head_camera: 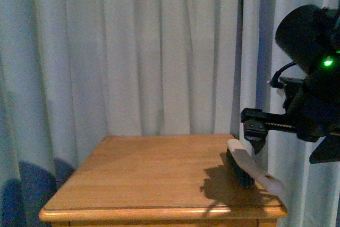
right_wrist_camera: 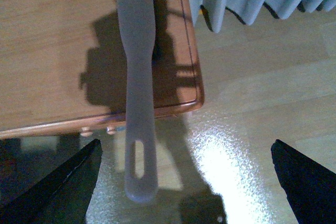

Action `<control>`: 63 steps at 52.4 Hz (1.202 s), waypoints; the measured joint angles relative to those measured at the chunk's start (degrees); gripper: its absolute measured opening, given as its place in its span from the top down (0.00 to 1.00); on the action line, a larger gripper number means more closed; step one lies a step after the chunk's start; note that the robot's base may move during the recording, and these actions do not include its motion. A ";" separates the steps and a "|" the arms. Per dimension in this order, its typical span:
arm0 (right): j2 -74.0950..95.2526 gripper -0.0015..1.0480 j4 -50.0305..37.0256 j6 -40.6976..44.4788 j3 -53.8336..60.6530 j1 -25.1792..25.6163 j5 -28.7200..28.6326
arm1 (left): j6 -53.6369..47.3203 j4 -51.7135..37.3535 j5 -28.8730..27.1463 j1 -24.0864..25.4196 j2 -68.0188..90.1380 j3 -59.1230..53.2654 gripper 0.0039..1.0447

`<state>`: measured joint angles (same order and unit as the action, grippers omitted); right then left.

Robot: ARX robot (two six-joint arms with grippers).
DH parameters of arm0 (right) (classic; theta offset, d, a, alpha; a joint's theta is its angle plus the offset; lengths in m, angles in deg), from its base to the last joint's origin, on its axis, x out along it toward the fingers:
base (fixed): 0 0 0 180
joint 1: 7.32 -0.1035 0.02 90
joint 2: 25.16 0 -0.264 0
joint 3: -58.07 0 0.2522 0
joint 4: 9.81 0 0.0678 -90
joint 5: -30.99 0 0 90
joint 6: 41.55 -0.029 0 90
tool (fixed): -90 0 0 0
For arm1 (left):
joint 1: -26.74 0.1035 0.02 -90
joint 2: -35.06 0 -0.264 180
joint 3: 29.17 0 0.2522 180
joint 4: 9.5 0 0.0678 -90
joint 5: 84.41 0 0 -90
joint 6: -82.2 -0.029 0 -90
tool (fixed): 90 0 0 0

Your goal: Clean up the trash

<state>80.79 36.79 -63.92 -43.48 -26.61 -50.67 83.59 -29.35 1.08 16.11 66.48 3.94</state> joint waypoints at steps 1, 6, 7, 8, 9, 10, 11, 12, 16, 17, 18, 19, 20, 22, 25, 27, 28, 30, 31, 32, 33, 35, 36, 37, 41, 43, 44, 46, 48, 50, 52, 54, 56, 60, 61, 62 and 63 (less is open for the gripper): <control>1.20 0.07 0.57 -0.81 -1.01 -0.02 -0.02 | 0.00 0.00 0.00 0.00 0.00 0.00 0.73; 5.22 0.07 1.44 -2.64 -4.37 -0.39 -0.13 | 0.00 0.00 0.00 0.00 0.00 0.00 0.73; 6.08 0.07 1.70 -3.13 -5.14 -0.44 -0.24 | 0.00 0.00 0.00 0.00 0.00 0.00 0.73; 6.86 0.07 1.88 -3.50 -5.88 -0.48 -0.22 | 0.00 0.00 0.00 0.00 0.00 0.00 0.73; 7.58 0.07 2.16 -3.85 -6.60 -0.48 -0.26 | 0.00 0.00 0.00 0.00 0.00 0.00 0.73; 7.93 0.07 2.29 -3.96 -6.93 -0.50 -0.22 | 0.00 0.00 0.02 0.00 0.00 0.00 0.73; 8.92 0.07 2.73 -4.35 -7.89 -0.52 -0.20 | 0.00 0.00 0.02 0.00 0.00 0.00 0.73; 9.46 0.07 3.04 -4.57 -8.50 -0.55 -0.13 | 0.00 0.00 0.02 0.00 0.00 0.00 0.73; 11.04 0.07 3.67 -5.22 -10.05 -0.68 -0.02 | 0.00 0.00 0.00 0.00 0.00 0.00 0.73; 11.43 0.07 3.78 -5.35 -10.36 -0.72 -0.04 | 0.00 0.00 0.00 0.00 0.00 0.00 0.73; 11.74 0.07 3.82 -5.44 -10.60 -0.77 -0.04 | 0.00 0.00 0.00 0.00 0.00 0.00 0.73; 12.09 0.07 3.89 -5.51 -10.82 -0.83 -0.07 | 0.00 0.00 0.00 0.00 0.00 0.00 0.73; 12.39 0.07 3.96 -5.57 -11.02 -0.87 -0.11 | 0.00 0.00 0.00 0.00 0.00 0.00 0.73; 12.81 0.07 4.04 -5.64 -11.28 -1.01 -0.22 | 0.00 0.00 0.00 0.00 0.00 0.00 0.73; 13.38 0.07 4.04 -5.73 -11.52 -1.11 -0.24 | 0.00 0.00 0.02 0.00 0.00 0.00 0.73; 13.77 0.07 4.11 -5.75 -11.74 -1.18 -0.26 | 0.00 0.00 0.02 0.00 0.00 0.00 0.73; 14.08 0.07 4.15 -5.77 -11.89 -1.22 -0.24 | 0.00 0.00 0.00 0.00 0.00 0.00 0.73; 14.53 0.07 4.26 -5.84 -12.13 -1.31 -0.22 | 0.00 0.00 0.00 0.00 0.00 0.00 0.73; 14.93 0.07 4.44 -5.92 -12.33 -1.36 -0.22 | 0.00 0.00 0.00 0.00 0.00 0.00 0.73; 15.17 0.07 4.55 -5.97 -12.46 -1.38 -0.20 | 0.00 0.00 0.00 0.00 0.00 0.00 0.73; 15.34 0.07 4.72 -6.10 -12.57 -1.40 -0.07 | 0.00 0.00 0.00 0.00 0.00 0.00 0.73; 15.61 0.11 4.83 -6.16 -12.72 -1.40 -0.02 | 0.00 0.00 0.00 0.00 0.00 0.00 0.73; 15.80 0.15 4.87 -6.19 -12.83 -1.40 0.00 | 0.00 0.00 0.00 0.00 0.00 0.00 0.73; 15.89 0.16 4.92 -6.21 -12.90 -1.40 -0.02 | 0.00 0.00 0.02 0.00 0.00 0.00 0.73; 16.26 0.27 5.05 -6.21 -13.09 -1.46 -0.07 | 0.00 0.00 0.00 0.00 0.00 0.00 0.73; 16.39 0.32 5.09 -6.21 -13.16 -1.46 -0.07 | 0.00 0.00 0.00 0.00 0.00 0.00 0.73; 16.41 0.34 5.09 -6.23 -13.18 -1.49 -0.07 | 0.00 0.00 0.00 0.00 0.00 0.00 0.73; 16.55 0.39 5.07 -6.21 -13.22 -1.49 -0.07 | 0.00 0.00 0.00 0.00 0.00 0.00 0.73; 16.63 0.43 5.05 -6.23 -13.22 -1.53 -0.07 | 0.00 0.00 0.00 0.00 0.00 0.00 0.73; 16.70 0.48 5.05 -6.23 -13.25 -1.55 -0.09 | 0.00 0.00 0.00 0.00 0.00 0.00 0.73; 16.83 0.57 5.05 -6.25 -13.27 -1.60 -0.13 | 0.00 0.00 0.00 0.00 0.00 0.00 0.73; 16.87 0.63 4.98 -6.25 -13.27 -1.60 -0.31 | 0.00 0.00 0.00 0.00 0.00 0.00 0.73; 16.92 0.71 4.81 -6.01 -13.27 -1.60 -0.70 | 0.00 0.00 0.00 0.00 0.00 0.00 0.73; 16.92 0.80 4.13 -6.16 -13.16 -1.57 -0.02 | 0.00 0.00 0.00 0.00 0.00 0.00 0.73; 16.90 0.81 3.87 -6.10 -13.09 -1.55 -0.07 | 0.00 0.00 0.02 0.00 0.00 0.00 0.73; 16.90 0.81 3.65 -6.03 -13.07 -1.49 -0.15 | 0.00 0.00 0.02 0.00 0.00 0.00 0.73; 16.90 0.81 3.52 -5.97 -13.05 -1.49 -0.20 | 0.00 0.00 0.02 0.00 0.00 0.00 0.73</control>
<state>97.69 40.31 -69.89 -56.52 -28.10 -50.87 83.59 -29.35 1.10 16.11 66.48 3.94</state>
